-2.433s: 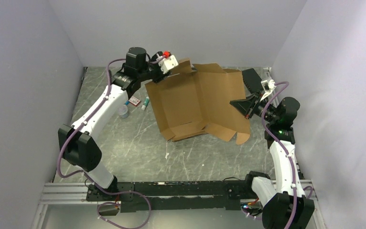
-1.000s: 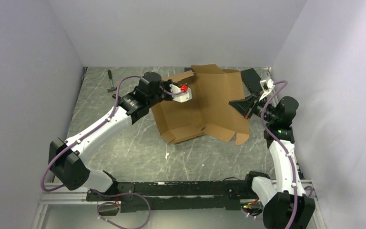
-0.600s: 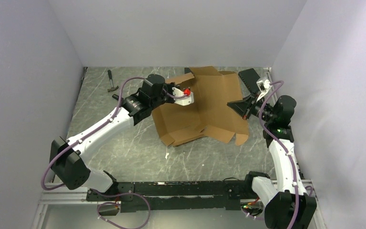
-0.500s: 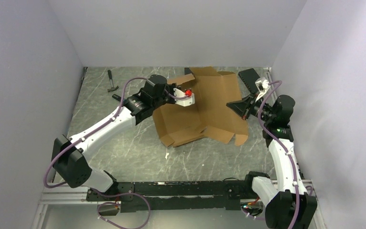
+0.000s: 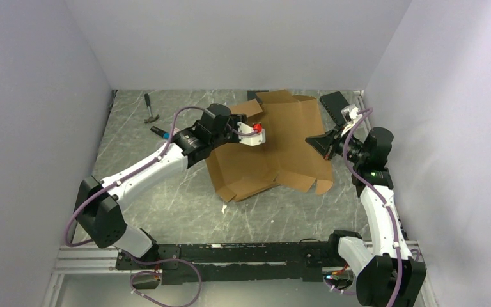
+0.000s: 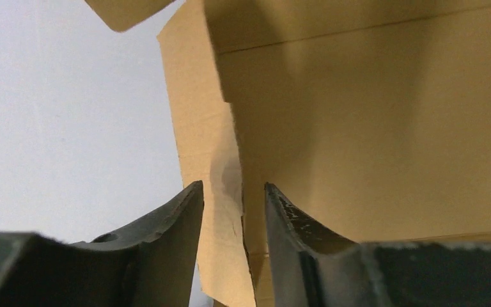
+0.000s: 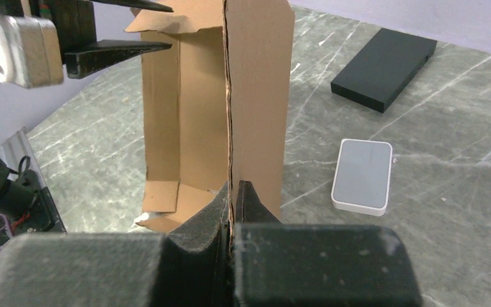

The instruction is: Fold the paper box

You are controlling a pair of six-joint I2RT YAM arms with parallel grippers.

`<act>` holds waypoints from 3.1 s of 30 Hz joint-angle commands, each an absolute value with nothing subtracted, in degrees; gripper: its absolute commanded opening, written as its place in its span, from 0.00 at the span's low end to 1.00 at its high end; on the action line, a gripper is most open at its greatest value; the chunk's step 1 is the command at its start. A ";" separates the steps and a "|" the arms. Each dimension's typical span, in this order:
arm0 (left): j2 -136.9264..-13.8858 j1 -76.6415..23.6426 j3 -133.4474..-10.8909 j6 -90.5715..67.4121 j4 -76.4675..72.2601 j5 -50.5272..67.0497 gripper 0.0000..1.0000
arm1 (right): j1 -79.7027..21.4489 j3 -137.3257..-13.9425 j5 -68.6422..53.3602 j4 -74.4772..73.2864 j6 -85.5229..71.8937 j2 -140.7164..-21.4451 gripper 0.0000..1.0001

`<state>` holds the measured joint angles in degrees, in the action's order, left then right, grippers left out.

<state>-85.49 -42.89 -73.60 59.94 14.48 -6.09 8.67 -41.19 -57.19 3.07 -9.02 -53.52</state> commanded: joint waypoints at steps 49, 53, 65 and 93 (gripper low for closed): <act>-64.72 -14.15 -34.37 -39.46 -15.08 14.45 0.13 | 7.21 -42.63 -55.68 3.65 -4.86 -54.10 0.00; -69.29 -14.15 -37.21 -39.21 -17.64 19.15 0.12 | 7.21 -42.63 -55.79 3.67 -4.75 -54.05 0.00; -73.12 -14.30 -40.21 -41.63 -19.95 26.23 0.10 | 7.12 -42.28 -56.84 4.37 -5.30 -53.94 0.00; -74.51 -11.61 -45.78 -52.95 -16.51 24.17 0.25 | 7.12 -42.27 -55.90 3.85 -4.81 -53.18 0.00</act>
